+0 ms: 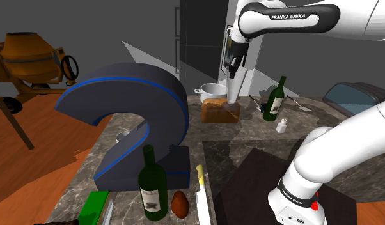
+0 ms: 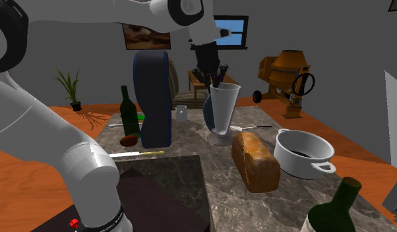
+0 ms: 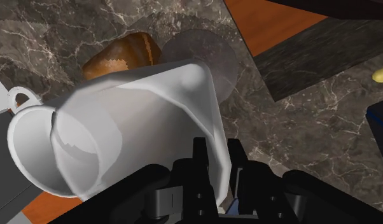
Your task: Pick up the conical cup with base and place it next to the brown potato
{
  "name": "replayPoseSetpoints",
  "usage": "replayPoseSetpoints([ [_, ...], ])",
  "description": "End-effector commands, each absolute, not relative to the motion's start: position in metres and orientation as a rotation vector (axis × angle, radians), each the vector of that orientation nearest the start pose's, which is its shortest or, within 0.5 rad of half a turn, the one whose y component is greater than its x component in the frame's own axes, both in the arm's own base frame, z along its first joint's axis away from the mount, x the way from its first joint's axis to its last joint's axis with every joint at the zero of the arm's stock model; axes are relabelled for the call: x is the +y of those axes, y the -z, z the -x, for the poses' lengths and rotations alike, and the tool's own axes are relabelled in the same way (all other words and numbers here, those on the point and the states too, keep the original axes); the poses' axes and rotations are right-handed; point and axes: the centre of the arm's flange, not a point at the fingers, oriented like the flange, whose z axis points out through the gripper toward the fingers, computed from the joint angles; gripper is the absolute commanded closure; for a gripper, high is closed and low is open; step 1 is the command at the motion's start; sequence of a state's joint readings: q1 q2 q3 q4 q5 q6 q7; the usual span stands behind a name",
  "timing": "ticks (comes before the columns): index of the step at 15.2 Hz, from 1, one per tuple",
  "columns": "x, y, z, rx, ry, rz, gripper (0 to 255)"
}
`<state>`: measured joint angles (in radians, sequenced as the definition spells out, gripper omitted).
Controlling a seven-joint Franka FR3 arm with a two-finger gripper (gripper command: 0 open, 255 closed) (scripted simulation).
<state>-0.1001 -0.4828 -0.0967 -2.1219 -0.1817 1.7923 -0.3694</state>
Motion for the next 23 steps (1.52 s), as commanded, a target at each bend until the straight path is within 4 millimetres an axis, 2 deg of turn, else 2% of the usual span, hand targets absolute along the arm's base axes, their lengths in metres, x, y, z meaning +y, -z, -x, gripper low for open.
replayPoseSetpoints([
  [1,-0.106,-0.626,-0.406,-0.341,0.181,3.291,255],
  [15,-0.106,-0.700,-0.406,-0.341,0.181,3.291,255],
  [16,-0.106,-0.701,-0.406,-0.341,0.181,3.291,255],
  [23,-0.019,-0.701,-0.372,-0.341,0.181,3.291,255],
])
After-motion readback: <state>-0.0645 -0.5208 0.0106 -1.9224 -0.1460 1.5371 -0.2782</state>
